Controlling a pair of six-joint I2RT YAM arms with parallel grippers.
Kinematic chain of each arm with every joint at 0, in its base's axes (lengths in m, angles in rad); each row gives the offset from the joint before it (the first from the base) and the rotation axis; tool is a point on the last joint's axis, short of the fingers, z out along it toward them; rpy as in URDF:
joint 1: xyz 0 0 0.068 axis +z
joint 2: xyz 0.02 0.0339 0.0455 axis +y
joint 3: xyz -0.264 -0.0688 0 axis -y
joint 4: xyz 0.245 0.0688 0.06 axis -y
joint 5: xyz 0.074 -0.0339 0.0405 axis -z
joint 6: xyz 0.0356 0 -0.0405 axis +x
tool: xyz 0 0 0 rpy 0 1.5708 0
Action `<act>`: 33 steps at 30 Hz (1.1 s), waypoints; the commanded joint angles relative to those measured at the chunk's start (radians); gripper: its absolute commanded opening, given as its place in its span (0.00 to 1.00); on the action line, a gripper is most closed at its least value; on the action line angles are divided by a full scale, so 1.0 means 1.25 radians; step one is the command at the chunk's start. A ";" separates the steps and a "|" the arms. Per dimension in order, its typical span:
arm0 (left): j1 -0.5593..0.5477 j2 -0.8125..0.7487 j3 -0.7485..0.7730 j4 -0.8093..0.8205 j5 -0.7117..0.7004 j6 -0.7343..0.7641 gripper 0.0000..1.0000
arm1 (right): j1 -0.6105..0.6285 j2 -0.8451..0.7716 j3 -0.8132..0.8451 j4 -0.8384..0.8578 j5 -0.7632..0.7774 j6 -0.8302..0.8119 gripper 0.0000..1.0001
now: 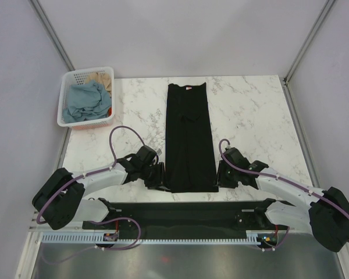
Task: Fold and stack the t-shirts
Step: Fold the tshirt
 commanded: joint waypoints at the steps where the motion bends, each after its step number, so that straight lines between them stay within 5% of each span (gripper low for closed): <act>1: 0.002 -0.012 -0.003 0.013 0.015 -0.016 0.43 | -0.003 -0.002 -0.024 0.030 -0.002 0.006 0.40; 20: 0.002 -0.022 -0.011 0.020 0.012 -0.030 0.32 | -0.004 -0.090 -0.111 0.038 -0.021 0.076 0.36; 33: 0.001 -0.047 -0.021 0.020 0.009 -0.046 0.43 | -0.004 -0.114 -0.111 0.012 -0.022 0.091 0.34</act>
